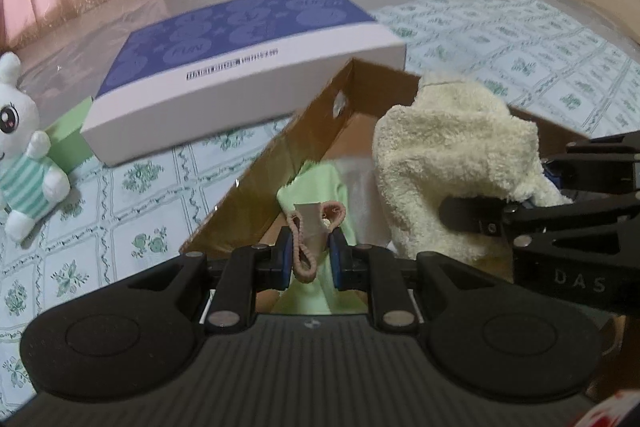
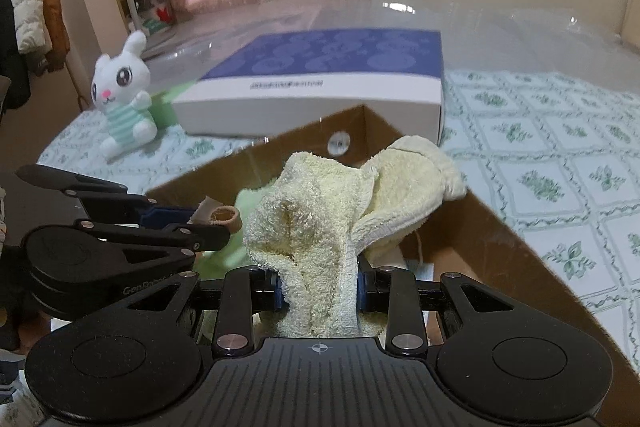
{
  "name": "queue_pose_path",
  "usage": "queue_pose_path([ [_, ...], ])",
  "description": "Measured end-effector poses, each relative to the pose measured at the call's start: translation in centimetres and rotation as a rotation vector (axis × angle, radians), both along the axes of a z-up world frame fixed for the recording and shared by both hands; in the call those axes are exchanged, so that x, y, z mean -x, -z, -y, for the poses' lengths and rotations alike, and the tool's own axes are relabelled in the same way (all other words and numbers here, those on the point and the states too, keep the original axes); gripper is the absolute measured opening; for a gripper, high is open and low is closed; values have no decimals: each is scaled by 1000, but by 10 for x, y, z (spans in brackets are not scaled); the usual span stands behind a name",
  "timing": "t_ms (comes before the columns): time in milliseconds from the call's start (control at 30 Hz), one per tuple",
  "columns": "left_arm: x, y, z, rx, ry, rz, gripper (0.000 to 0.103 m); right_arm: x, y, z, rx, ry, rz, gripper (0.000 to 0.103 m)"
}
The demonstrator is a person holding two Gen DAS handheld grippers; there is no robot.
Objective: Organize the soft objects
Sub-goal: 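Move both tools over the cardboard box holding the towel and hair tie, then open both grippers to drop the towel and hair tie into the box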
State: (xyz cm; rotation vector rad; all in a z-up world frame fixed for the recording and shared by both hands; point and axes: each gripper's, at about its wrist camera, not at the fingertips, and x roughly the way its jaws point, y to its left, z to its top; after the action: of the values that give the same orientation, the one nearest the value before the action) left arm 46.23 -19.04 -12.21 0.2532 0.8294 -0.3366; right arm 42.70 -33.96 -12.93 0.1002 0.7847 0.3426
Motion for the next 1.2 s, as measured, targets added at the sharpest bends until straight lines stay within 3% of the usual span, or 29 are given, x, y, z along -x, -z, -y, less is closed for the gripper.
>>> queue_pose_path([
  [333, -8, 21, 3, -51, 19, -40, 21, -3, 16, -7, 57, -29, -46, 32],
  [400, -8, 21, 5, -57, 28, -43, 26, -2, 15, -8, 62, -25, -43, 34],
  [500, -6, 20, 7, -64, 42, -38, 33, 2, 10, -8, 66, -35, -32, 46],
  [600, -2, 16, 7, -70, 48, -22, 43, 8, 5, -9, 80, -45, -21, 54],
  [767, 7, 5, 2, -53, 62, -3, 47, 25, -8, -6, 75, -41, 18, 66],
  [1200, 52, -33, -8, -20, 88, 17, 47, 82, -48, 10, -13, 53, 20, 70],
])
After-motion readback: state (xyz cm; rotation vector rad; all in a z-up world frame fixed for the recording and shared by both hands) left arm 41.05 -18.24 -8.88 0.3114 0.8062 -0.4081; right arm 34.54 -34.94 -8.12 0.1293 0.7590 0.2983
